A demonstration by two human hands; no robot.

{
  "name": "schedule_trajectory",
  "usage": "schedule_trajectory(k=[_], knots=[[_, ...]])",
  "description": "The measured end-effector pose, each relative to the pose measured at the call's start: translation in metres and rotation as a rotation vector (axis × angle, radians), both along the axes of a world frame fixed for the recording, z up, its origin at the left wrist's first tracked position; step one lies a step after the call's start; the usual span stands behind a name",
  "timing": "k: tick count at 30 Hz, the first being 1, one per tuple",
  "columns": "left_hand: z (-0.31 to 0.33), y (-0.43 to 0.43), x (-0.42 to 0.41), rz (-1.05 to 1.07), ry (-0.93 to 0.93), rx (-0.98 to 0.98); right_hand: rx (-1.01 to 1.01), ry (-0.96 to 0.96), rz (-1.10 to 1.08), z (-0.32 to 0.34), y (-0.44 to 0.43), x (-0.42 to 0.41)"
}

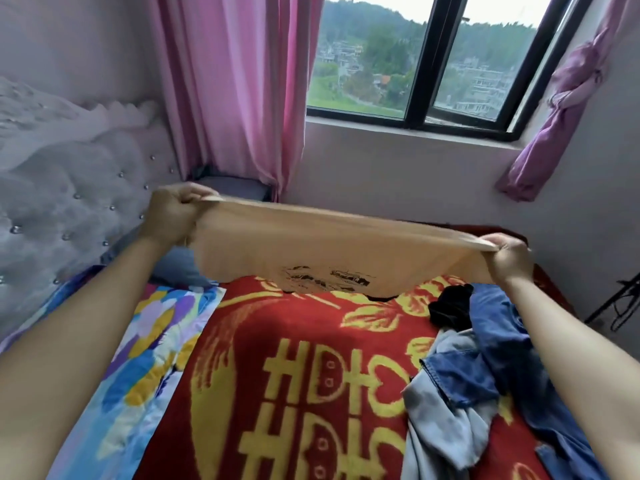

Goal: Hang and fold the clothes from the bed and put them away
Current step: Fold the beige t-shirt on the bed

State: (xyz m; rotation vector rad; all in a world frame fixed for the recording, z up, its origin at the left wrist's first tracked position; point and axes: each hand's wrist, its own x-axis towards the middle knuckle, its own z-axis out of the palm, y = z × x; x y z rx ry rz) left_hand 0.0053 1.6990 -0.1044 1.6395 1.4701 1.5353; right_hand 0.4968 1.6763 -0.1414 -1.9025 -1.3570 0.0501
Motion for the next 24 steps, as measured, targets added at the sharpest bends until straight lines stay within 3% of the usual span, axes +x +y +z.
schedule_trajectory(k=[5,11,19,24], knots=[[-0.093,-0.041,-0.027,-0.184,0.165,-0.407,-0.615,-0.216,0.244,-0.073,-0.054,0.003],[-0.204,-0.101,-0.045,-0.327,0.406,-0.872,-1.026,-0.418,0.387,-0.174,-0.12,-0.027],[-0.284,-0.184,-0.059,-0.495,0.675,-1.235,-1.245,-0.46,0.582,-0.248,-0.181,-0.058],[-0.312,-0.229,-0.051,-0.435,0.784,-1.261,-1.331,-0.572,0.638,-0.273,-0.206,-0.061]])
